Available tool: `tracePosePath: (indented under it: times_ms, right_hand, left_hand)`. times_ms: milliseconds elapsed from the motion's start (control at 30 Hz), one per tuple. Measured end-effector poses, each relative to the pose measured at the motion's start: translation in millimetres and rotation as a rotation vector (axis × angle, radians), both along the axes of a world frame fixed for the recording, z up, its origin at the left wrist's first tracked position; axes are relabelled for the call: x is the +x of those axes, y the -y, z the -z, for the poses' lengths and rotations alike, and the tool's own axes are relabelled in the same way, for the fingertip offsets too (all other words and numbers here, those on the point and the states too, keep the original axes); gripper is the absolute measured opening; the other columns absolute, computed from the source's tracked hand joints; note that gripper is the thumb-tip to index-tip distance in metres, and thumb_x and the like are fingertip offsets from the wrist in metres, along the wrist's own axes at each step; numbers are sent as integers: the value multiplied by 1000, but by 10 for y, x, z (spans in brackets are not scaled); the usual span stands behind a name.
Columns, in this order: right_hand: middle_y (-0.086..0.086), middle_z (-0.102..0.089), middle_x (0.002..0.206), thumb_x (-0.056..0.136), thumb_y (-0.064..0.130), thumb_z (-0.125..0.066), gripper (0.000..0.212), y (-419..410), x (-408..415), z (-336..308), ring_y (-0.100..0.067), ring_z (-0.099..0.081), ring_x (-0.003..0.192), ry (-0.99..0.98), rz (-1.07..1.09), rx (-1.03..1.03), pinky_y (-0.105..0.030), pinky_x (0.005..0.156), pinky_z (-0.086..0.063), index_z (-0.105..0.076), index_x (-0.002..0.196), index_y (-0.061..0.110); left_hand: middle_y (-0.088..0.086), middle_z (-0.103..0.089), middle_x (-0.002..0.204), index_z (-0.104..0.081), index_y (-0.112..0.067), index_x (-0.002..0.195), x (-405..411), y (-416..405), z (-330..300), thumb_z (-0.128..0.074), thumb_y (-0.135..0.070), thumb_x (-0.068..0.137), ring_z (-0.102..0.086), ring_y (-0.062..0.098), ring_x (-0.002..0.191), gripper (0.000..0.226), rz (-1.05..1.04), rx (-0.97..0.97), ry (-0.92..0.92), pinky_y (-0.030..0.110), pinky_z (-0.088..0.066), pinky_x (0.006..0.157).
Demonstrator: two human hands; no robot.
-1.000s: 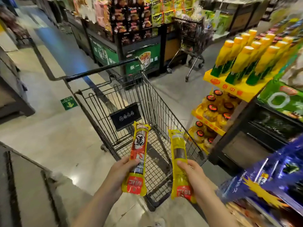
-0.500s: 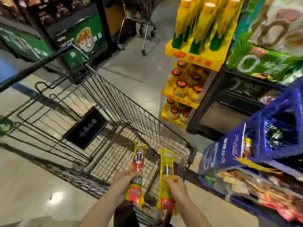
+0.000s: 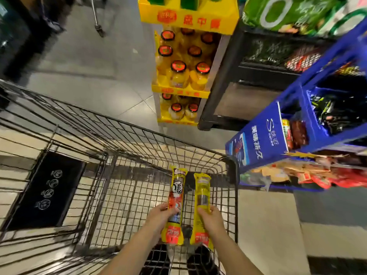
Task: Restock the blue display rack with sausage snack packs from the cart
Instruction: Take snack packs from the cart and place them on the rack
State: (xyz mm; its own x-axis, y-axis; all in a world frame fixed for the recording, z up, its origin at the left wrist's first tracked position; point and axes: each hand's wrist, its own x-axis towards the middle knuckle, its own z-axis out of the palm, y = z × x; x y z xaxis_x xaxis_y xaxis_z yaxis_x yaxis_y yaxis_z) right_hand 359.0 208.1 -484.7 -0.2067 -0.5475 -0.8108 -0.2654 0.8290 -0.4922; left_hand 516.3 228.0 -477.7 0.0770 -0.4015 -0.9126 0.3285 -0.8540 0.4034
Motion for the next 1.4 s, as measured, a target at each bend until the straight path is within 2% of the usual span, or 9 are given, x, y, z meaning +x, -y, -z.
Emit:
tracePosePath:
  times_ms: [100, 200, 300, 433, 667, 800, 1100, 1267, 1400]
  right_hand:
    - [-4, -63, 83, 89, 15, -61, 6, 87, -8, 271, -26, -62, 80, -45, 13, 21, -40, 79, -54, -55, 88, 18]
    - [-4, -63, 84, 88, 16, -62, 14, 204, -40, 546, -22, -61, 77, -110, 8, 20, -32, 71, -51, -58, 101, 10]
    - [1, -58, 73, 88, 12, -59, 6, 305, -61, 834, -12, -53, 62, -221, -37, 30, -23, 51, -39, -57, 93, 14]
    - [-3, -62, 69, 86, 8, -56, 8, 342, -16, 1134, -20, -56, 57, -256, 47, 39, -25, 52, -42, -58, 91, 15]
    - [-4, -64, 89, 90, 23, -58, 11, 148, 113, 1387, -24, -60, 75, -403, 49, -60, -28, 64, -45, -60, 99, 16]
    - [-4, -63, 91, 93, 22, -53, 13, 104, 110, 1404, -25, -60, 77, -482, 51, -48, -27, 59, -41, -57, 103, 18]
    - [-6, -67, 95, 89, 32, -61, 20, 139, 103, 1470, -24, -59, 80, -543, 40, 19, -28, 60, -40, -56, 102, 18]
    - [-5, -66, 96, 89, 34, -62, 19, 155, 55, 1445, -23, -58, 80, -516, -8, 42, -28, 60, -39, -57, 100, 20]
    - [-3, -67, 94, 89, 37, -62, 18, 141, 31, 1435, -21, -57, 76, -519, -30, 33, -27, 56, -34, -54, 93, 22]
  left_hand:
    - [16, -69, 93, -61, -2, 106, -43, 119, 380, -74, -5, 76, -66, 31, 85, 33, 30, 38, 32, 43, -56, 76]
    - [10, -67, 90, -61, -6, 102, -117, 260, 704, -73, -8, 78, -63, 20, 77, 28, 87, 32, 61, 25, -53, 61]
    - [12, -65, 103, -58, -9, 109, -211, 414, 1012, -77, -9, 74, -62, 25, 91, 39, 72, 56, 53, 33, -50, 81]
    - [15, -66, 111, -59, -9, 95, -342, 492, 1338, -77, -4, 73, -61, 26, 99, 28, 132, 70, 105, 37, -46, 93]
    - [4, -59, 118, -53, -11, 117, -449, 432, 1607, -71, -11, 81, -57, 22, 106, 39, 260, 54, 150, 29, -44, 90]
    - [11, -61, 114, -54, -14, 96, -461, 425, 1660, -67, -1, 82, -55, 19, 97, 23, 244, 38, 149, 24, -46, 78]
    - [6, -58, 120, -53, -16, 127, -469, 333, 1768, -52, -7, 93, -55, 18, 101, 34, 406, -49, 270, 9, -45, 72]
    - [0, -54, 89, -46, -12, 105, -518, 335, 1732, -69, -5, 81, -52, 15, 84, 35, 355, -21, 253, 8, -40, 55]
    - [-3, -53, 91, -43, -17, 101, -526, 358, 1713, -74, -18, 78, -50, 13, 83, 38, 481, 7, 339, 17, -37, 66]
